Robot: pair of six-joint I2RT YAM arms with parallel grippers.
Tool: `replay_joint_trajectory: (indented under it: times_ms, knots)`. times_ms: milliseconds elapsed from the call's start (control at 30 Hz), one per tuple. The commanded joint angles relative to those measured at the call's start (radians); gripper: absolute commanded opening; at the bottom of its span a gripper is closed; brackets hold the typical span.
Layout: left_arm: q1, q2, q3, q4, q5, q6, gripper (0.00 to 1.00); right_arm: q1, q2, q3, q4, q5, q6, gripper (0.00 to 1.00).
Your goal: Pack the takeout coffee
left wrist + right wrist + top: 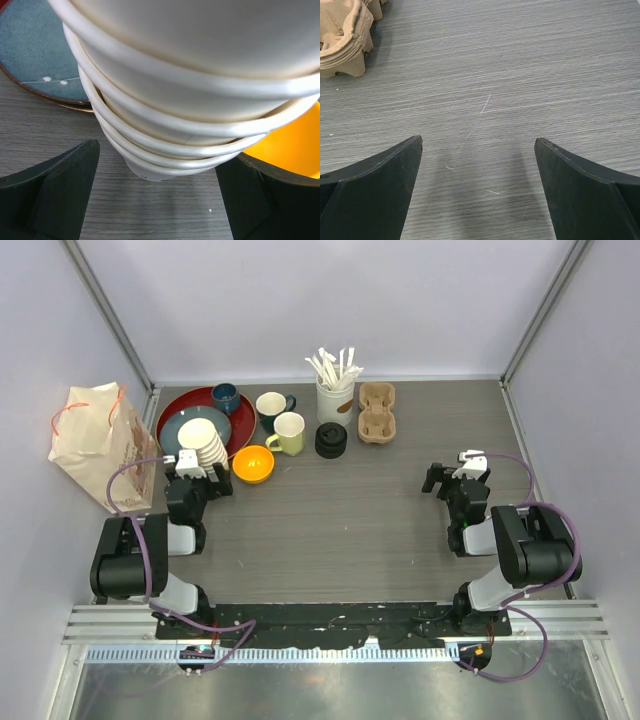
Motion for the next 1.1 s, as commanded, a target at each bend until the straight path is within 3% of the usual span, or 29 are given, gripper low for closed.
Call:
replay_joint_trajectory:
  times_ms: [0, 200, 433, 667, 833, 933, 1067]
  knots:
    - [-0.002, -0.004, 0.023, 0.034, 0.014, 0.010, 1.00, -0.005, 0.000, 0.019, 0.047, 0.017, 0.002, 1.00]
    - [0.000, -0.088, -0.047, 0.089, -0.124, -0.028, 1.00, -0.005, -0.002, 0.013, 0.056, 0.028, 0.004, 0.99]
    - [-0.002, -0.278, -0.084, -0.024, -0.080, 0.009, 1.00, -0.005, -0.038, -0.029, 0.113, 0.058, 0.019, 0.99]
    - [0.000, -0.524, -0.112, -0.217, 0.087, 0.065, 1.00, -0.005, -0.176, -0.025, -0.005, 0.069, 0.017, 0.98]
    - [0.003, -0.593, -0.086, -0.303, 0.089, 0.128, 1.00, -0.005, -0.314, -0.009, -0.149, 0.097, 0.049, 0.98]
    - [0.007, -0.625, 0.000, -0.476, 0.155, 0.145, 1.00, -0.005, -0.419, 0.013, -0.206, 0.029, 0.076, 0.97]
    - [0.012, -0.641, 0.194, -0.912, 0.363, 0.251, 1.00, -0.004, -0.558, 0.109, -0.359, -0.076, 0.106, 0.96]
